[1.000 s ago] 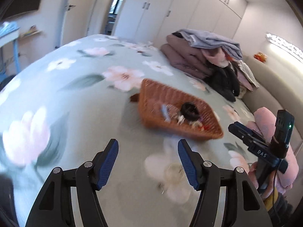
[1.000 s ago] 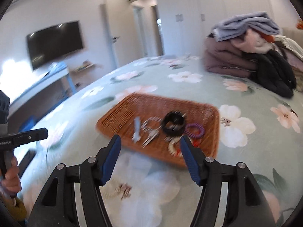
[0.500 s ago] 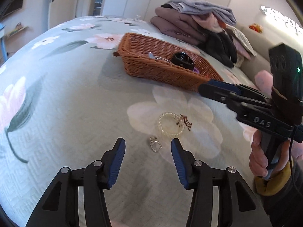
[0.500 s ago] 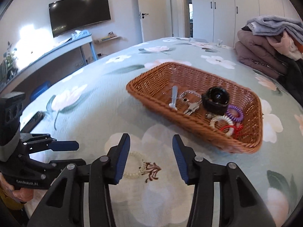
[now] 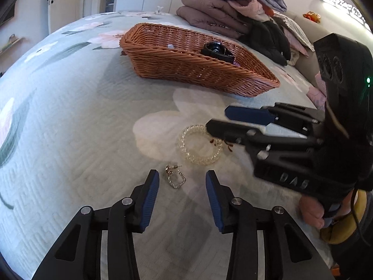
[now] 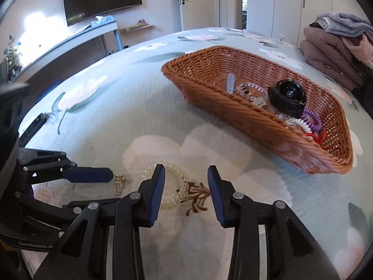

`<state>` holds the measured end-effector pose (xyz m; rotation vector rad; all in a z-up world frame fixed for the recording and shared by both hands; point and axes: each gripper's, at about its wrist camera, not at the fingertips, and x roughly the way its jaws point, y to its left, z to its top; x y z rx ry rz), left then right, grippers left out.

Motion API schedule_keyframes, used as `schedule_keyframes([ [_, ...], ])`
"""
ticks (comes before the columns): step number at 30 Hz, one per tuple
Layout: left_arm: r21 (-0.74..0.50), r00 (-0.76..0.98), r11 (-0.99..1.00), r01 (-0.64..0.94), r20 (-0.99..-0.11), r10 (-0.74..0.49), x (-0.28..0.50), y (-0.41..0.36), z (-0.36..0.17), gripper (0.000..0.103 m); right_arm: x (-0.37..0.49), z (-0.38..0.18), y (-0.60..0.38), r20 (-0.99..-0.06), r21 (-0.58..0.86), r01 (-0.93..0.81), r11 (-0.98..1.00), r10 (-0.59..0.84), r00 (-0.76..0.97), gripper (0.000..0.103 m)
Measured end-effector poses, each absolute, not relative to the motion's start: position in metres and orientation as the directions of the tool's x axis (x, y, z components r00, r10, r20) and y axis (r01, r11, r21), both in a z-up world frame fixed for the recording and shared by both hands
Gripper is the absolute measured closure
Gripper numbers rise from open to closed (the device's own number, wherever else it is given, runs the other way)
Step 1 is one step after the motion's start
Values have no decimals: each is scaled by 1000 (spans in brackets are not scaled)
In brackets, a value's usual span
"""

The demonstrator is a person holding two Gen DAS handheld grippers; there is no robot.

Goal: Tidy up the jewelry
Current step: 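Grasp the small gold earring with the left tool while the right tool grasps the pearl bracelet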

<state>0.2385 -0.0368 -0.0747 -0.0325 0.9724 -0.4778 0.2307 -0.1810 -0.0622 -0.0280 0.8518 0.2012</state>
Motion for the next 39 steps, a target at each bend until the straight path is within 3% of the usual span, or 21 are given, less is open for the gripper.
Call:
schedule_keyframes([
  [8, -161, 494, 909, 385, -796, -350, 241, -50, -79, 63, 239, -76, -175, -780, 53, -195, 979, 162, 604, 67],
  [16, -153, 507, 921, 357, -797, -329, 243, -45, -82, 88, 242, -81, -169, -792, 38, -206, 978, 155, 591, 75],
  [20, -174, 508, 919, 355, -789, -345, 242, -41, -80, 88, 241, -82, -165, -792, 22, -212, 977, 147, 592, 90],
  [32, -223, 523, 906, 359, -756, -393, 229, -18, -58, 88, 216, -53, -185, -781, 33, -163, 986, 127, 611, 92],
  [39, -194, 573, 867, 459, -681, -456, 239, -19, 22, 88, 185, 8, -210, -702, -9, -70, 998, 43, 711, 92],
])
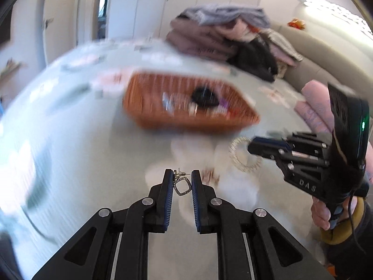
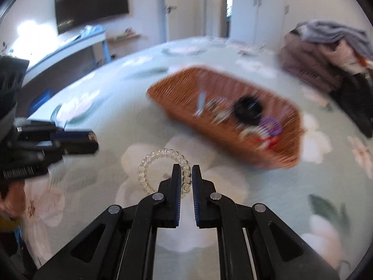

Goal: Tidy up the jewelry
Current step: 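Grasp the small gold earring with the left tool while the right tool grasps the pearl bracelet, then carry the earring and pearl bracelet into the basket and open both tools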

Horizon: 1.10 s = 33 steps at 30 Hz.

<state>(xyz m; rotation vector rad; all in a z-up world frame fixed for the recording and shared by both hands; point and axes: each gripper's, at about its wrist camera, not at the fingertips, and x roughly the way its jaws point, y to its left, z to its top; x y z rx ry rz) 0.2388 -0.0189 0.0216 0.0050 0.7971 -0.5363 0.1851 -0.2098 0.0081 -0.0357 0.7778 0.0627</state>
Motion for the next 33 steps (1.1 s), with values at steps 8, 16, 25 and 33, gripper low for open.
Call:
schedule_keyframes([
  [8, -234, 604, 817, 528, -572, -554, 302, -37, 85, 88, 196, 77, -260, -617, -2, 133, 991, -106, 779, 91],
  [16, -385, 521, 781, 492, -589, -618, 376, -73, 56, 88, 253, 60, -324, -673, 228, 352, 908, -114, 731, 91],
  [25, -380, 448, 815, 437, -694, -563, 418, -101, -10, 88, 289, 11, -329, -777, 148, 447, 882, -176, 605, 92],
  [33, -355, 403, 830, 430, -748, -528, 427, -112, -41, 88, 300, -19, -319, -836, 80, 441, 894, -181, 519, 92],
])
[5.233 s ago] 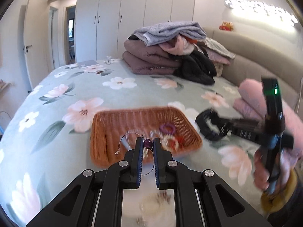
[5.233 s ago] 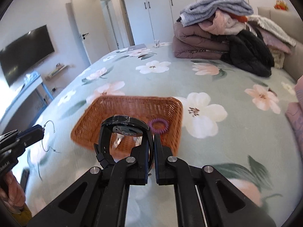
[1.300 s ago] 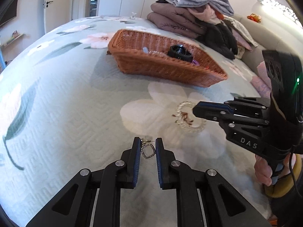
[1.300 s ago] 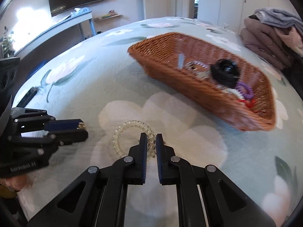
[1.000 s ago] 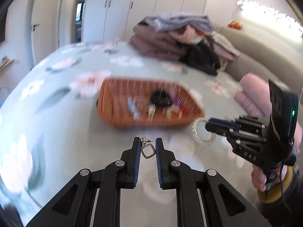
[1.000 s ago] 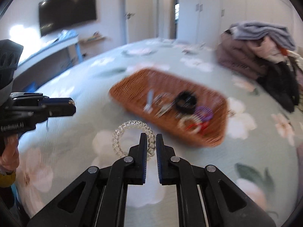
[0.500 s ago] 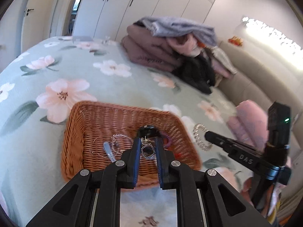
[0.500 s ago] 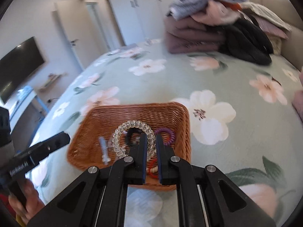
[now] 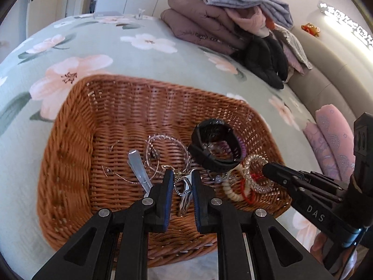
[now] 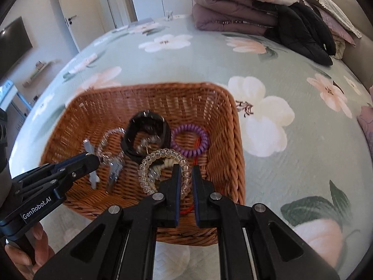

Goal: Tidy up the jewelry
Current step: 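Carry the earring and pearl bracelet into the basket and open both tools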

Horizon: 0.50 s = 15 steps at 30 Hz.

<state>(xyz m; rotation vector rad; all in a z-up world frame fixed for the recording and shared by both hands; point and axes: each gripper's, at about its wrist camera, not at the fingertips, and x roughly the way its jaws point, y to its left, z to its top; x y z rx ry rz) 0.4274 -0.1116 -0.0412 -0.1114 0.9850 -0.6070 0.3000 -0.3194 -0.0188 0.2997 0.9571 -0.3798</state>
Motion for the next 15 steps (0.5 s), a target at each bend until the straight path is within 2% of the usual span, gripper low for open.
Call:
schedule_keyframes([
  [7, -333, 413, 835, 438, -750, -516, 423, -117, -44, 86, 302, -28, -319, -849, 64, 440, 896, -182, 495, 91],
  [9, -343, 410, 829, 441, -745, -526, 421, -114, -41, 77, 299, -25, -320, -843, 73, 443, 894, -182, 506, 89],
  [11, -346, 423, 830, 437, -735, -529, 418, -110, -37, 56, 296, -22, -320, -839, 85, 438, 895, -173, 516, 86],
  [13, -345, 440, 834, 430, -726, -528, 414, -106, -32, 51, 292, -17, -319, -831, 84, 436, 896, -178, 527, 85],
  [15, -335, 460, 840, 428, -719, -521, 408, -103, -23, 50, 287, -11, -317, -822, 91, 433, 897, -178, 541, 82],
])
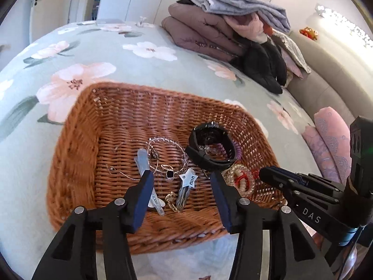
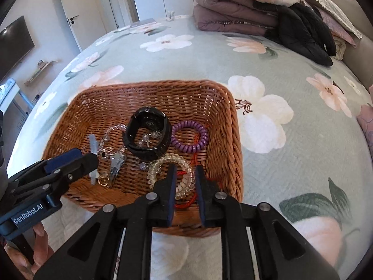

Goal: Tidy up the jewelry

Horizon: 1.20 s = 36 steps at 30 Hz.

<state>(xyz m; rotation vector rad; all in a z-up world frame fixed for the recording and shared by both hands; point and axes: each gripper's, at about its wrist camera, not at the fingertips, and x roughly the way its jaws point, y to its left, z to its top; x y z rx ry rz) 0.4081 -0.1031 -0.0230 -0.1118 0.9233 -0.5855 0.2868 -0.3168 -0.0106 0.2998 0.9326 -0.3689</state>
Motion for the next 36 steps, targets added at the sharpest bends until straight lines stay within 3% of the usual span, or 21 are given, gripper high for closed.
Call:
schedule_keyframes([
  [4, -211, 564, 888, 410, -706, -428, 383, -99, 2, 47, 269, 7, -312, -785, 124, 427, 896, -175, 594, 62],
  [8, -145, 645, 902, 407, -653, -396, 349, -89, 32, 35, 243, 35, -293, -721, 70, 424, 903, -248, 647, 55],
  [11, -72, 704, 913, 402, -612, -359, 315, -81, 55, 29, 221, 53, -279, -677, 33, 431, 902, -296, 673, 53],
  [15, -17, 742, 919, 393, -584, -329, 275, -70, 75, 28, 196, 68, -260, -651, 31, 435, 900, -312, 692, 53],
  [21, -56, 767, 934, 353, -555, -323, 225, -41, 93, 28, 160, 78, -236, -635, 31, 422, 906, -308, 708, 52],
  [30, -95, 759, 954, 284, -585, -284, 203, -31, 58, 28, 132, 59, -212, -627, 6, 434, 901, -335, 703, 52],
  [36, -42, 754, 957, 286, -607, -252, 209, -41, 40, 28, 145, 39, -217, -650, 10, 439, 899, -328, 685, 52],
])
